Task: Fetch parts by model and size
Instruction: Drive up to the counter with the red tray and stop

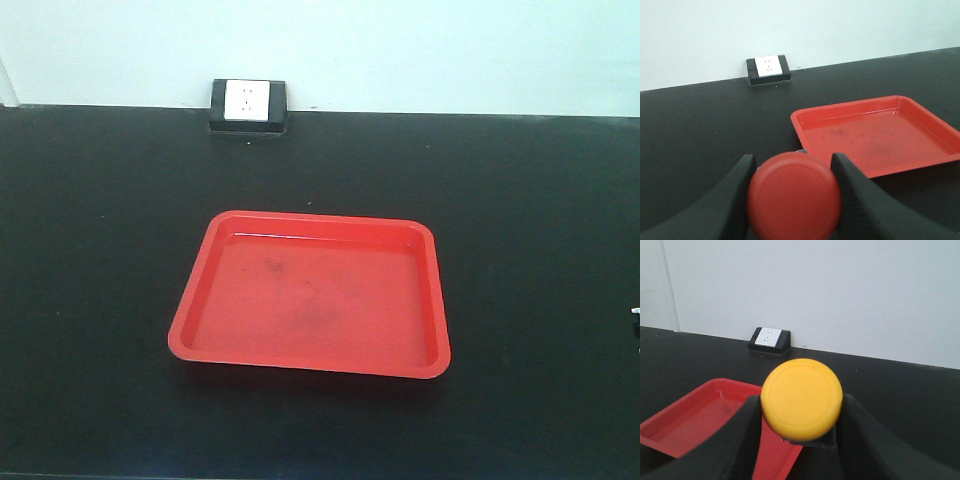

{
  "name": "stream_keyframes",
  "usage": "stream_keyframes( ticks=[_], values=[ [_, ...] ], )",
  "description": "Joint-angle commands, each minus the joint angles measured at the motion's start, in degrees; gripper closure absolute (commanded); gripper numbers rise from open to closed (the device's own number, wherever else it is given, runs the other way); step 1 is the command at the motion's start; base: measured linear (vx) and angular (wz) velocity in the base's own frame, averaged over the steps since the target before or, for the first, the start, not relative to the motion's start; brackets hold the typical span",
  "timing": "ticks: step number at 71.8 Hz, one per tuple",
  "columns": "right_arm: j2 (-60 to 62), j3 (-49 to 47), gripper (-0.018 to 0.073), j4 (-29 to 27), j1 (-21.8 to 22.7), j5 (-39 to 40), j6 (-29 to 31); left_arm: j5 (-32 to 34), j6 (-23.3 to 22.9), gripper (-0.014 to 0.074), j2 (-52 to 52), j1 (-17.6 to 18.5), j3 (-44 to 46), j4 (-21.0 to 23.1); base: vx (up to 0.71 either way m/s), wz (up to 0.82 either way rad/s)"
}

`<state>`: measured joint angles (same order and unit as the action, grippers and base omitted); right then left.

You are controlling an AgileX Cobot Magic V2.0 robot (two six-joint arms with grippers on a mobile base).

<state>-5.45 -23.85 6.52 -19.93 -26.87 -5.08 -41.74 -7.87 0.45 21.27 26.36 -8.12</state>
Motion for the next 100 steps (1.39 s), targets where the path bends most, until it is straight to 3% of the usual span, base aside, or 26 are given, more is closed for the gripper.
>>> stream_keyframes(
  ticks=[1,100],
  values=[
    [-0.9,-1.4,0.0569,0.6,0.3,4.7,0.3,4.5,0.0,0.0603,0.9,0.4,1.4,-0.1,0.02,0.0],
    [-0.9,-1.4,0.0569,0.6,0.3,4.8,0.3,4.5,0.0,0.0603,0.9,0.4,1.4,-0.1,0.01,0.0]
  ],
)
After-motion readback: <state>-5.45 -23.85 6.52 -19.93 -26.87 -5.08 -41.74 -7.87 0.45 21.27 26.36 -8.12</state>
